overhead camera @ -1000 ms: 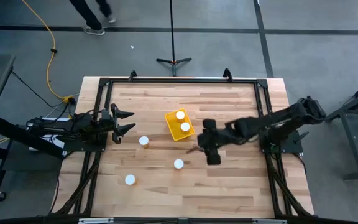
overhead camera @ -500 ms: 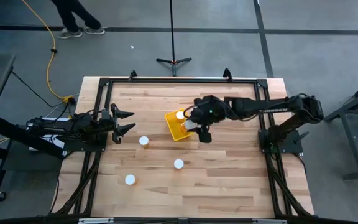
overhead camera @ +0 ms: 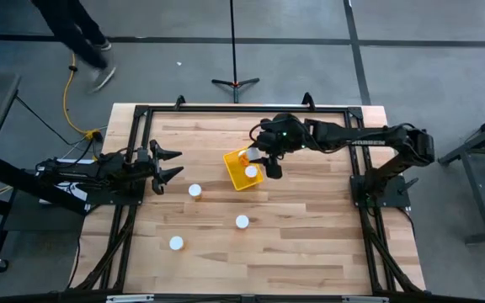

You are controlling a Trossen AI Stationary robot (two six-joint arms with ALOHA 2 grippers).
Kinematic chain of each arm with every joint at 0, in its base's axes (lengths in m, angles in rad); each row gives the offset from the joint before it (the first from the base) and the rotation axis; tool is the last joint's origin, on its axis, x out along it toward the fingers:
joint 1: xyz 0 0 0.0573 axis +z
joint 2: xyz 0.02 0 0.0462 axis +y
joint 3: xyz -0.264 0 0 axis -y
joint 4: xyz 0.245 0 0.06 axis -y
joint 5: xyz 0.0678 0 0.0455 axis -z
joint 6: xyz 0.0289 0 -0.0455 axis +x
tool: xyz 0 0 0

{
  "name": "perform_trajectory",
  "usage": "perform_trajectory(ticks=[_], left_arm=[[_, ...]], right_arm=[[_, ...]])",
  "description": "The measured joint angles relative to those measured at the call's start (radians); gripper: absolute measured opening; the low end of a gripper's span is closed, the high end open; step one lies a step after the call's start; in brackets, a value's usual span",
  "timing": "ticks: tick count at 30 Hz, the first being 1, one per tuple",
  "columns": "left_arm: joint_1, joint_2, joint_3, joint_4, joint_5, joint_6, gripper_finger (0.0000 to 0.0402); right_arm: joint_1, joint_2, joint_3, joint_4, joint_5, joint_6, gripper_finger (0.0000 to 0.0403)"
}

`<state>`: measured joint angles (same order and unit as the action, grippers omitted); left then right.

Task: Pick and place pill bottles into a basket
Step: Put the orange pill bottle into the yellow bin

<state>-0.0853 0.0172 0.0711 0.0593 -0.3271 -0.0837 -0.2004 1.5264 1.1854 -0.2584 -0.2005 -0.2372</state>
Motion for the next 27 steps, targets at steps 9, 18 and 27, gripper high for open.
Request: perform_trajectory(ticks=[9,18,27], left_arm=[[0.000,0.000,0.000,-0.001,0.000,0.000,0.0292],[0.000,0.000,0.000,-0.011,0.000,0.000,0.0292],[0.000,0.000,0.000,-0.011,0.000,-0.004,0.0292]], right_arm=[[-0.007,0.180,0.171,-0.130,0.040,-0.060,0.0204],[-0.022,0.370,0.438,-0.387,0.067,-0.143,0.0204],[-0.037,0.494,0.522,-0.418,0.046,-0.193,0.0204]])
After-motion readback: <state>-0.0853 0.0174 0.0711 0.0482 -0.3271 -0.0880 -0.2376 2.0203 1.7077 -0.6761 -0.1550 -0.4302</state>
